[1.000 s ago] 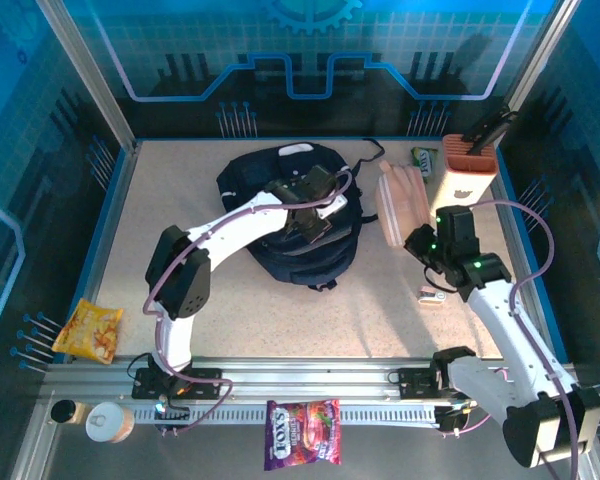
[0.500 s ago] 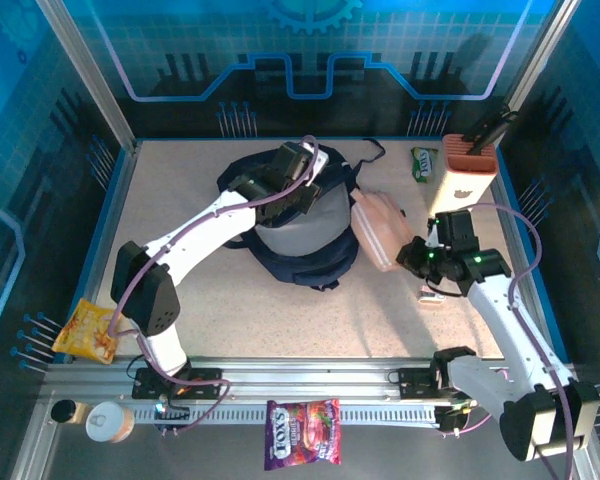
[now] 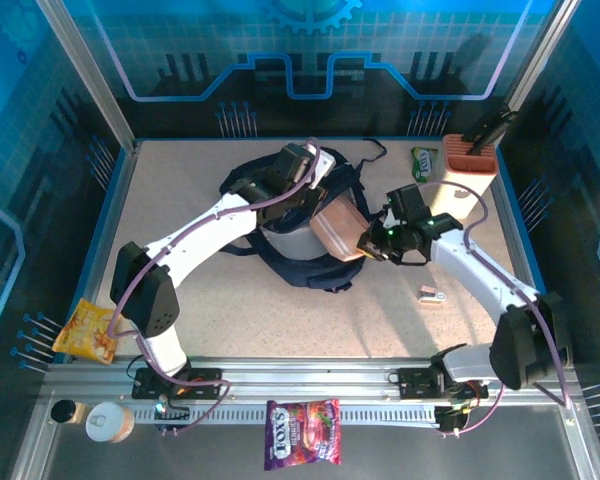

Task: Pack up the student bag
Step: Place the pencil pouch in the student bag.

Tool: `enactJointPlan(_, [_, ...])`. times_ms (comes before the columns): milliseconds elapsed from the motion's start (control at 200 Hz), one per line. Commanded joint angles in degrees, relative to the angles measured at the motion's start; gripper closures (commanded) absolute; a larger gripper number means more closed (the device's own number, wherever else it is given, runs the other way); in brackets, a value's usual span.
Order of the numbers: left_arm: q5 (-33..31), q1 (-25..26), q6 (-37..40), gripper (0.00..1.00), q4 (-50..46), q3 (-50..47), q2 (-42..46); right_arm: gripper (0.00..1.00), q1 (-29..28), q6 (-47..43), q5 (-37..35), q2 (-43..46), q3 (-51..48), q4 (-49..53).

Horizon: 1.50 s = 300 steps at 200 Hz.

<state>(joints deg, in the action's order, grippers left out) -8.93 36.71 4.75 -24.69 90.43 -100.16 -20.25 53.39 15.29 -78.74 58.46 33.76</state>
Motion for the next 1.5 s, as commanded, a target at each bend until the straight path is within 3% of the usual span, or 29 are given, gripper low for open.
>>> enactJointPlan(0, [3.3, 0.9, -0.8, 1.00, 6.7, 0.1, 5.5, 1.00, -0.6, 5.8, 1.1, -3.1, 3.1, -7.3])
enactJointPlan(295, [4.3, 0.9, -2.0, 1.00, 7.3, -1.7, 7.4, 1.00, -2.1, 11.1, 2.6, -14.3, 9.9, -14.3])
enactJointPlan(485, [4.6, 0.9, -3.6, 1.00, 8.1, -1.6, 7.3, 0.99, -3.8, 15.2, 2.6, -19.4, 10.0, -25.9])
enactJointPlan(705, [4.9, 0.5, -6.1, 1.00, 8.3, -0.1, 6.0, 1.00, -6.3, 23.8, -1.7, -26.6, 5.9, -47.7])
enactJointPlan(925, [5.9, 0.0, -6.2, 1.00, 7.7, 0.3, 6.2, 1.00, -7.9, 23.5, -5.2, -31.9, 8.5, -53.6])
enactJointPlan(1060, [5.5, -0.7, -6.7, 1.00, 7.4, 0.1, 6.2, 0.79, -7.8, 24.5, -4.1, -32.5, 7.1, -55.1])
enactJointPlan(1176, [5.4, -1.5, -7.6, 1.00, 7.1, -0.2, 5.9, 0.63, -7.4, 24.3, -3.3, -27.8, 1.9, -55.4])
enactJointPlan(1496, [8.2, -2.9, -9.6, 1.00, 7.9, -2.0, 5.4, 0.44, -6.3, 19.2, -5.5, -6.7, -13.6, -41.2])
